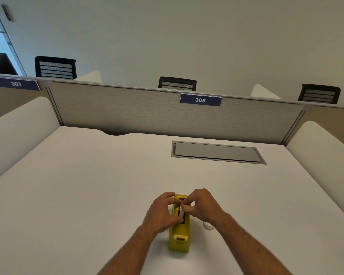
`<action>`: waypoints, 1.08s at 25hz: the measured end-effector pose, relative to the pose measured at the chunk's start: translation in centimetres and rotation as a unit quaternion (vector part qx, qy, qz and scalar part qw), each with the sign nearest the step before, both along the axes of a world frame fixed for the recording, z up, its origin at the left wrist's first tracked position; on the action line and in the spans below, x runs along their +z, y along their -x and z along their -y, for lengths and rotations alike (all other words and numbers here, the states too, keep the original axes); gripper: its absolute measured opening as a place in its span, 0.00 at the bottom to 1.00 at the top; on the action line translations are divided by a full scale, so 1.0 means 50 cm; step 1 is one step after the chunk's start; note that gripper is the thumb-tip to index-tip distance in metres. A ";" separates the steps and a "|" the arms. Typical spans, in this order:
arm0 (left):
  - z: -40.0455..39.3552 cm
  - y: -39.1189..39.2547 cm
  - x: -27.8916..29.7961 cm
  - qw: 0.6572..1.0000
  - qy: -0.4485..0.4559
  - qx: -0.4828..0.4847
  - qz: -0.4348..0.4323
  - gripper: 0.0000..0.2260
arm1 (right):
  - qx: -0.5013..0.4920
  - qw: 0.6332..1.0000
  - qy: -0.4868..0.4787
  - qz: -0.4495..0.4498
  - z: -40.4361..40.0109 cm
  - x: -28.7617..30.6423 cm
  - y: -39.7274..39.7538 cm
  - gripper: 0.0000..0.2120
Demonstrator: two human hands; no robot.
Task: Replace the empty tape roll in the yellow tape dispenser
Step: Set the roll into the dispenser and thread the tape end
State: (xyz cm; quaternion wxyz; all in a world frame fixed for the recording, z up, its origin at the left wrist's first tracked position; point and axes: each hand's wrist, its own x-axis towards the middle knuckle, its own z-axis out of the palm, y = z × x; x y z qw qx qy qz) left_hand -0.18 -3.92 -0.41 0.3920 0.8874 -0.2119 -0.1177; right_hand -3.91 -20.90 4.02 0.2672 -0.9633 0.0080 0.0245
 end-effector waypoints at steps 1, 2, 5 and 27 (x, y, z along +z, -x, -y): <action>0.001 0.000 0.000 1.000 -0.003 0.002 0.000 0.27 | -0.007 1.000 -0.010 -0.002 0.002 0.001 -0.003 0.09; 0.002 -0.001 -0.002 1.000 -0.005 0.004 0.001 0.27 | -0.011 1.000 -0.018 -0.004 0.004 0.002 -0.005 0.09; 0.003 -0.001 -0.006 1.000 -0.008 0.004 -0.002 0.27 | -0.019 0.999 -0.036 -0.008 0.006 0.002 -0.007 0.08; 0.001 -0.004 -0.004 1.000 0.000 -0.006 0.007 0.26 | 0.023 0.999 0.002 -0.023 0.000 0.002 0.002 0.11</action>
